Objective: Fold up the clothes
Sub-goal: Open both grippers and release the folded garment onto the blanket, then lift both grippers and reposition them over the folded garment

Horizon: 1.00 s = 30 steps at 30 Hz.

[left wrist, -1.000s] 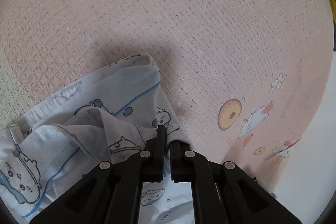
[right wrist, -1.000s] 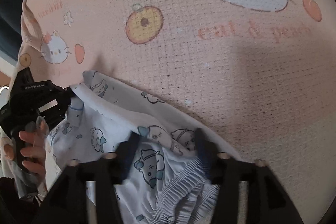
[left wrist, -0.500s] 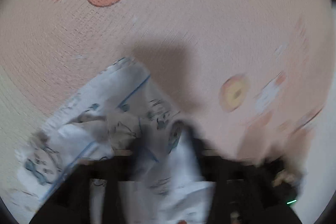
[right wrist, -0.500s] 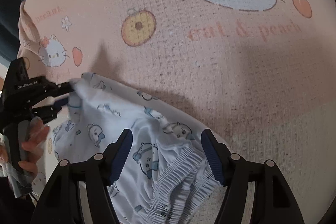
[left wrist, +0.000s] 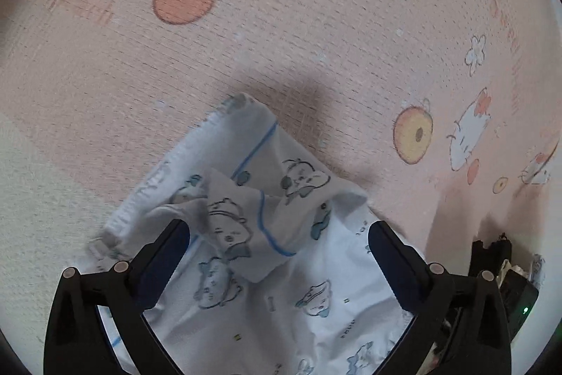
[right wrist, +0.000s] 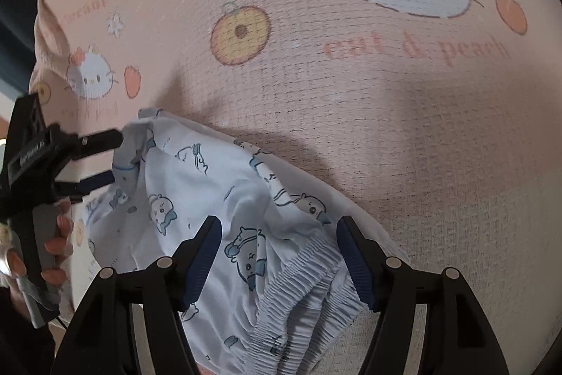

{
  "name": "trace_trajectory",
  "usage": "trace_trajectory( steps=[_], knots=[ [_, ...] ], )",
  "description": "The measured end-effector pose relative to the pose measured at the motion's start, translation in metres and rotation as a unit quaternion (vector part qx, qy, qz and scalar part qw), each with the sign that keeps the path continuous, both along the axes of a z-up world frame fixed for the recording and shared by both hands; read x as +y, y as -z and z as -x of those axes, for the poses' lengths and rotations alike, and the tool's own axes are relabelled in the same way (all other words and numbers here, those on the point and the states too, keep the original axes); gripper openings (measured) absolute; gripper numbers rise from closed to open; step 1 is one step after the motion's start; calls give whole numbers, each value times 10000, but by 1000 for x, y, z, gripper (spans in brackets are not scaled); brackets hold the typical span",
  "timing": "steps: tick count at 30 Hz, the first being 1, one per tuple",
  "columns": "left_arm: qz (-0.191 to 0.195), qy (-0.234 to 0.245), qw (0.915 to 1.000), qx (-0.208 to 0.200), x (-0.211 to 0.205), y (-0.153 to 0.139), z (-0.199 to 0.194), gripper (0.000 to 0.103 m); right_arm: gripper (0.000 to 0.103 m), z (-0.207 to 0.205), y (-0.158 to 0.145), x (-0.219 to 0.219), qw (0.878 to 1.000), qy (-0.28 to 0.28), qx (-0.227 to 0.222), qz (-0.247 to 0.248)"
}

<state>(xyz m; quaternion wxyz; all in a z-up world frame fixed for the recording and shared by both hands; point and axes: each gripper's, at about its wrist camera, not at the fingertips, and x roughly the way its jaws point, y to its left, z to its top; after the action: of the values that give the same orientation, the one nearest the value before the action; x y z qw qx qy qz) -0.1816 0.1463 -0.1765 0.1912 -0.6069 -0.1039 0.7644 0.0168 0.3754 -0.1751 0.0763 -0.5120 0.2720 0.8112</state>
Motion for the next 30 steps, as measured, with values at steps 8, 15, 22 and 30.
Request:
trace_trajectory(
  steps=[8, 15, 22, 30],
  knots=[
    [214, -49, 9997, 95, -37, -7, -7, 103, 67, -18, -3, 2, 9999, 107, -53, 56],
    [251, -127, 9995, 167, -43, -12, -8, 103, 67, -38, -10, -7, 9998, 153, -18, 124],
    [422, -111, 9985, 325, -60, -16, -46, 103, 67, -63, -16, -14, 9995, 263, -10, 180],
    [444, -75, 9986, 276, -75, -10, -83, 103, 68, -89, -19, -25, 9988, 372, -34, 317]
  ],
)
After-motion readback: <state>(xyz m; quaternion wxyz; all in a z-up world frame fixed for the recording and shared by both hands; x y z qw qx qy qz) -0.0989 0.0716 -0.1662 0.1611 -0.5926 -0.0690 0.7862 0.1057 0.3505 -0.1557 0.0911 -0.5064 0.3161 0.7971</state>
